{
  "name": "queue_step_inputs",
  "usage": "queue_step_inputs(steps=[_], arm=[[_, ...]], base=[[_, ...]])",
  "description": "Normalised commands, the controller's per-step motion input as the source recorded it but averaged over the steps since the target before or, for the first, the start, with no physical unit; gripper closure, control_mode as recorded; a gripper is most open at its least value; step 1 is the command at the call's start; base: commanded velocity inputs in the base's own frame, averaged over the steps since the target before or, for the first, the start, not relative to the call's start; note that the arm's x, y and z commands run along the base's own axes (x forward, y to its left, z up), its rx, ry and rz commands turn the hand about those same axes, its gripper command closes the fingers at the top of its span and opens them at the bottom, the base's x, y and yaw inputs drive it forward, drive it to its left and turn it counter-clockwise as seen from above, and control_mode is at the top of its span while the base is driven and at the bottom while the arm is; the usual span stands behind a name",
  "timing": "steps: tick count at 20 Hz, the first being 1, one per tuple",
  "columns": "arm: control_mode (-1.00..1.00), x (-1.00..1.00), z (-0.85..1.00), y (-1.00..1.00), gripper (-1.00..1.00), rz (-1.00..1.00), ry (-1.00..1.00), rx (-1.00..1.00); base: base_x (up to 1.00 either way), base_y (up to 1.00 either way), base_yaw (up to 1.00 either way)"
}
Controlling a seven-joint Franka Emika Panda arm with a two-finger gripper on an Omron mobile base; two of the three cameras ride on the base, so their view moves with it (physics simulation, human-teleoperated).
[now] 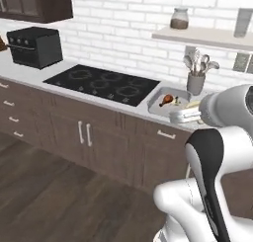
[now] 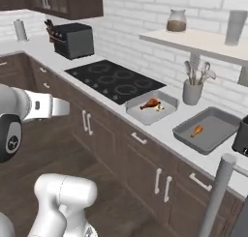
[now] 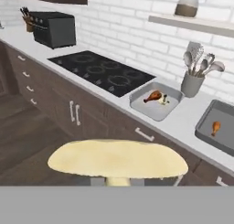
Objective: Place one mushroom and one chicken drumstick in each tupperware on the nearby counter, to pack two identical lunches.
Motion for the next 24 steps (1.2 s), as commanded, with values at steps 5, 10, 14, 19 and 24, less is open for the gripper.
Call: queue_step_inputs(steps=[5,10,14,19,24], arm=[[1.00,0.00,0.00,0.00,1.00,0.00,0.00,0.00],[1.00,0.00,0.00,0.00,1.00,0.00,0.00,0.00],[1.00,0.00,0.00,0.00,1.00,0.00,0.00,0.00],[1.00,0.00,0.00,0.00,1.00,0.00,0.00,0.00],[-1.00,0.00,-0.23,-0.03,1.00,-0.22,0.01,0.00]], base=[[0.55,-0.05,-0.76],[0.74,0.00,-0.72],[0.84,0.26,-0.61],[0.47,0.61,-0.50],[0.02,0.16,-0.17]])
